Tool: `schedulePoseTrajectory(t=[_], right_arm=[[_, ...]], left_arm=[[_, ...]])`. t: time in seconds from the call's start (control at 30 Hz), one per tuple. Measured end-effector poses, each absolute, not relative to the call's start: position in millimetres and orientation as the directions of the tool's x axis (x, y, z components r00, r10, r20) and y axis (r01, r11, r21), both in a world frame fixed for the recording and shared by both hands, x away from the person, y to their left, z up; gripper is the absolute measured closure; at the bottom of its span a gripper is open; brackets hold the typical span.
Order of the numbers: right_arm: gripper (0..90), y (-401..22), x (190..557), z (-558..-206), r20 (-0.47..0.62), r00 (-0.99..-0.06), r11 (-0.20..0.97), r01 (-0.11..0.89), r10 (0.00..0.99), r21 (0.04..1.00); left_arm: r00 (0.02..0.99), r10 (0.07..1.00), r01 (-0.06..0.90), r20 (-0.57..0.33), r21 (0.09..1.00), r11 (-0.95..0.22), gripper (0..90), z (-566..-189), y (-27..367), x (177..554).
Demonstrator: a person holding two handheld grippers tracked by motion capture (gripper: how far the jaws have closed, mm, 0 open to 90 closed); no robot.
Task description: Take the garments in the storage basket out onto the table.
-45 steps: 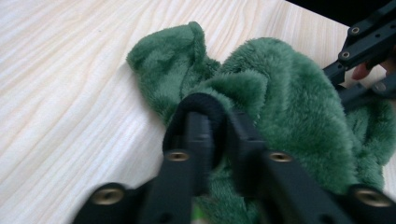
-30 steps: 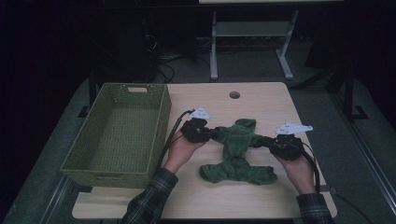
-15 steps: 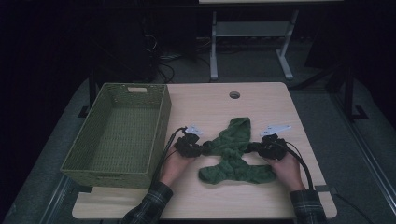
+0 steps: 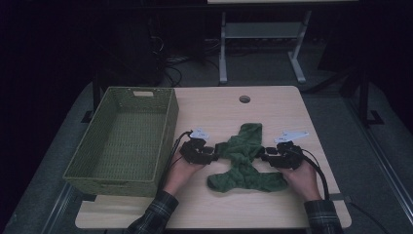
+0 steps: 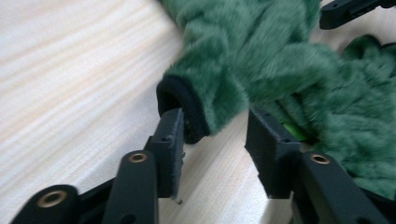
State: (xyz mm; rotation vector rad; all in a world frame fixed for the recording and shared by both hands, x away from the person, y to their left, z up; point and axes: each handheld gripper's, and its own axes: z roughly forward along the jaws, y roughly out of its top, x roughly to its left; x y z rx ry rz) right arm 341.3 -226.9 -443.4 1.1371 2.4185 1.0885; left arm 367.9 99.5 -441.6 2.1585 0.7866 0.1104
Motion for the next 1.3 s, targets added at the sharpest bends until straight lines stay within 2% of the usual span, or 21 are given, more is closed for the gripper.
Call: schedulePoseTrajectory(t=[0.1, 0.23, 0.57, 0.73, 1.0, 1.3], right_arm=[[58.1, -230.6, 336.4, -433.1, 0.081, -0.663, 0.397, 0.536, 0.744, 0.745], [58.4, -234.8, 335.7, -422.5, 0.056, -0.66, 0.392, 0.51, 0.749, 0.766], [59.5, -238.2, 370.1, -414.2, 0.073, -0.619, 0.364, 0.548, 0.782, 0.753], [59.3, -234.2, 391.2, -423.1, 0.099, -0.584, 0.332, 0.583, 0.805, 0.742], [54.2, -224.4, 410.5, -444.3, 0.136, -0.538, 0.292, 0.632, 0.832, 0.718], [51.5, -215.8, 414.7, -468.1, 0.137, -0.518, 0.314, 0.685, 0.844, 0.657]], left_arm=[[0.805, 0.57, 0.483, -0.165, 0.74, -0.468, 51.4, -432.2, 100.0, 367.0], [0.814, 0.562, 0.459, -0.144, 0.753, -0.472, 51.2, -418.9, 96.1, 371.7], [0.835, 0.539, 0.41, -0.108, 0.776, -0.479, 51.4, -398.9, 63.9, 410.0], [0.85, 0.514, 0.402, -0.115, 0.773, -0.492, 51.4, -405.1, 42.5, 430.5], [0.864, 0.488, 0.411, -0.122, 0.731, -0.544, 49.4, -426.4, 10.9, 447.5], [0.855, 0.504, 0.447, -0.119, 0.662, -0.601, 51.4, -449.1, 8.8, 451.8]])
